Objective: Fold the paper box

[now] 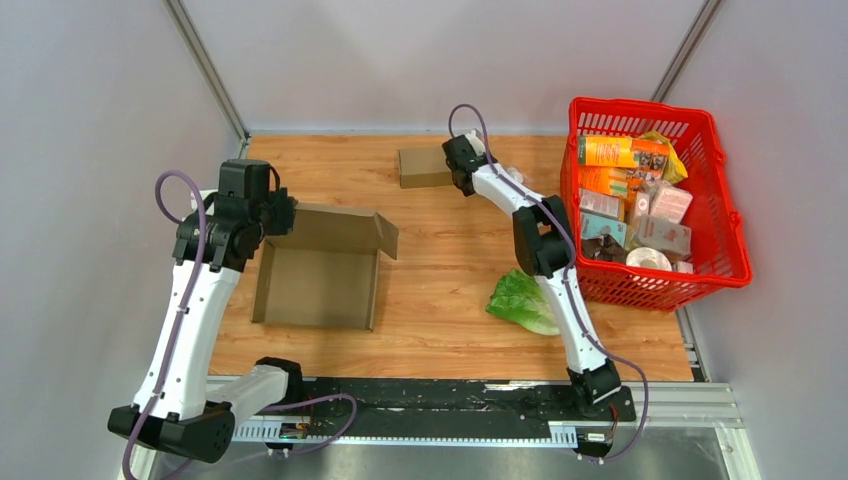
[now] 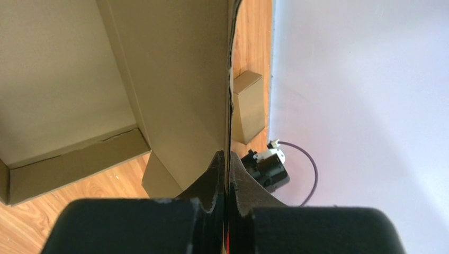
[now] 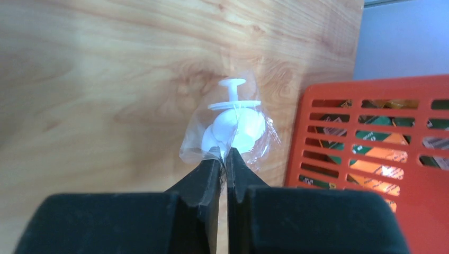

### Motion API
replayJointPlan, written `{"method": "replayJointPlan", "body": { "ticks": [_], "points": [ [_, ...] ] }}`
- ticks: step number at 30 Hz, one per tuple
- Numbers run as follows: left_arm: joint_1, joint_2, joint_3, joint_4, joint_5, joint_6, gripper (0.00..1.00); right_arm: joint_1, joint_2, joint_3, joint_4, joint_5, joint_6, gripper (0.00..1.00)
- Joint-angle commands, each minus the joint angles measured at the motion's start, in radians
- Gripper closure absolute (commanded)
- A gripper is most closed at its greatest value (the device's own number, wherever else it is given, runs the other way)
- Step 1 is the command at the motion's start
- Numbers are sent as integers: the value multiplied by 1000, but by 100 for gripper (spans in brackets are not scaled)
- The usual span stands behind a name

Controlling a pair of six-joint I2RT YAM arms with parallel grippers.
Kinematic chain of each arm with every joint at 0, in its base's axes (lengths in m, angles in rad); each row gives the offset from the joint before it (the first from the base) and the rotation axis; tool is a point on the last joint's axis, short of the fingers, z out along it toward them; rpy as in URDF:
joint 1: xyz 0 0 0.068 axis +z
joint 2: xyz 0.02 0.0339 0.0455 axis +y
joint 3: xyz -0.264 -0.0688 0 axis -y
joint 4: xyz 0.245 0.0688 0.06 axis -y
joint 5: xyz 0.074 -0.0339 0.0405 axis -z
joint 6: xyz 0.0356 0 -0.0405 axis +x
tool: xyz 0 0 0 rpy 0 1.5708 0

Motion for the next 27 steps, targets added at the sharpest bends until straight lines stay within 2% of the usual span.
{"method": "replayJointPlan", "body": {
  "ticks": [1, 4, 6, 10, 13, 17, 20, 24, 27],
  "points": [
    [15, 11, 0, 13, -45, -33, 100, 79, -248, -73, -31, -85, 144, 92],
    [30, 15, -9, 22, -25, -53, 100, 136, -402, -153, -87, -188, 265, 92],
    [41, 23, -9, 33, -8, -67, 100, 182, -479, -274, -81, -251, 304, 93],
    [48, 32, -6, 37, -3, -85, 100, 255, -732, -478, -68, -380, 405, 94],
    [62, 41, -7, 39, 15, -91, 100, 335, -867, -656, 5, -506, 393, 94],
    [85, 43, -30, 37, 79, -116, 100, 476, -1083, -830, 106, -806, 367, 95],
    [97, 41, -27, 22, 95, -122, 100, 599, -1202, -970, 237, -924, 346, 94],
    [100, 40, -18, -13, 86, -131, 100, 674, -1239, -1104, 491, -1049, 367, 94],
    [100, 48, -17, -22, 90, -143, 100, 699, -1170, -1063, 531, -1058, 336, 94]
  ]
}}
